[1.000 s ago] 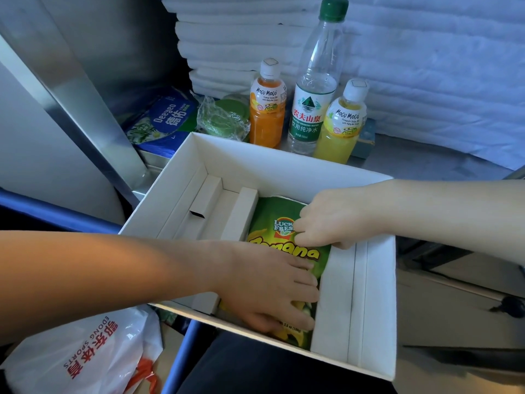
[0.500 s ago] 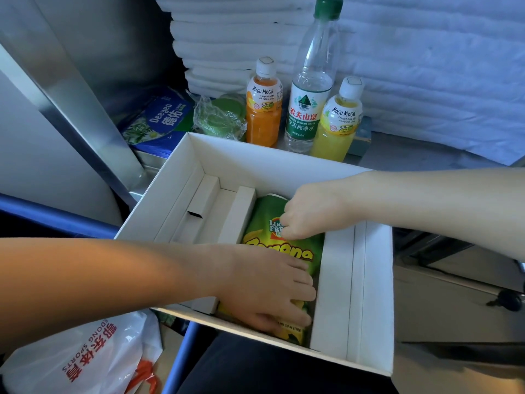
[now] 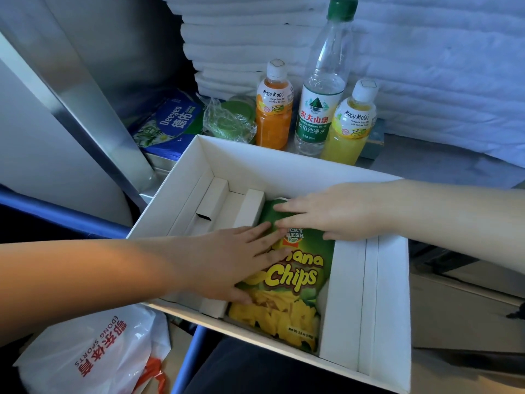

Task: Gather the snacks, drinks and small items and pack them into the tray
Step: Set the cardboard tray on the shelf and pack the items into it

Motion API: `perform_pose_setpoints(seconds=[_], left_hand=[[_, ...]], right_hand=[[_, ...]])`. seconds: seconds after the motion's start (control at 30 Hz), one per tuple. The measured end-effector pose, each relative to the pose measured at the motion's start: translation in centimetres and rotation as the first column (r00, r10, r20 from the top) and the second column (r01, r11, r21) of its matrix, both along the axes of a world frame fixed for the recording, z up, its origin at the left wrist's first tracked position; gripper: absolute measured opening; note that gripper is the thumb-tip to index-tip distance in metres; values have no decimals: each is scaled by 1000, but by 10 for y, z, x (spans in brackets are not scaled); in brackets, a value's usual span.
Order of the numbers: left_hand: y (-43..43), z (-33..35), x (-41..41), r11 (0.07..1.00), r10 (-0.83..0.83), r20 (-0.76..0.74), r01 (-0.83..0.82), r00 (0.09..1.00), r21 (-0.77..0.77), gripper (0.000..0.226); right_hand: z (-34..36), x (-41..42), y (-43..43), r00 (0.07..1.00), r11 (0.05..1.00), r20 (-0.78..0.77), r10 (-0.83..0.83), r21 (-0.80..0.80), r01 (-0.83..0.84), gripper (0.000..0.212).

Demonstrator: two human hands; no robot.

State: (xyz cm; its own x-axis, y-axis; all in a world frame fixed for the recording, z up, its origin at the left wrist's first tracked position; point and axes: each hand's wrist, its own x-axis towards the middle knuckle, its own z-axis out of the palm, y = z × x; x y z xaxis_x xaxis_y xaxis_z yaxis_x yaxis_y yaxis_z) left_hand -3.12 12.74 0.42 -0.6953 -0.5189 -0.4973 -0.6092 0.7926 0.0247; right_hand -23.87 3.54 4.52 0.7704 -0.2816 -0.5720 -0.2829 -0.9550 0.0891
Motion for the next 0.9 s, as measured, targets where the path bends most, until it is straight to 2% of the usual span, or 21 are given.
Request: perform_pose_setpoints(seconds=[0.13, 0.43, 0.67, 0.77, 0.9], left_hand=[[0, -8, -1, 999, -10, 37, 12, 999, -49, 98], [-5, -15, -17, 999, 33, 109, -35, 994, 17, 98], [-10, -11, -16, 982, 154, 172, -132, 973, -132, 126], [-13, -7, -20, 985, 142, 216, -116, 966, -132, 130], [-20, -5, -30, 987, 128, 285, -96, 950, -125, 135]], right_hand=[[-4, 5, 4, 995, 998, -90, -40, 46, 45, 84], [-15, 15, 6, 957, 982, -265, -122, 107, 155, 75], [-16, 16, 22, 907, 970, -359, -222, 14, 242, 68], [-14, 13, 24, 889, 957, -376, -262, 14, 288, 62], [-19, 10, 32, 869, 938, -387, -308, 26, 344, 66]])
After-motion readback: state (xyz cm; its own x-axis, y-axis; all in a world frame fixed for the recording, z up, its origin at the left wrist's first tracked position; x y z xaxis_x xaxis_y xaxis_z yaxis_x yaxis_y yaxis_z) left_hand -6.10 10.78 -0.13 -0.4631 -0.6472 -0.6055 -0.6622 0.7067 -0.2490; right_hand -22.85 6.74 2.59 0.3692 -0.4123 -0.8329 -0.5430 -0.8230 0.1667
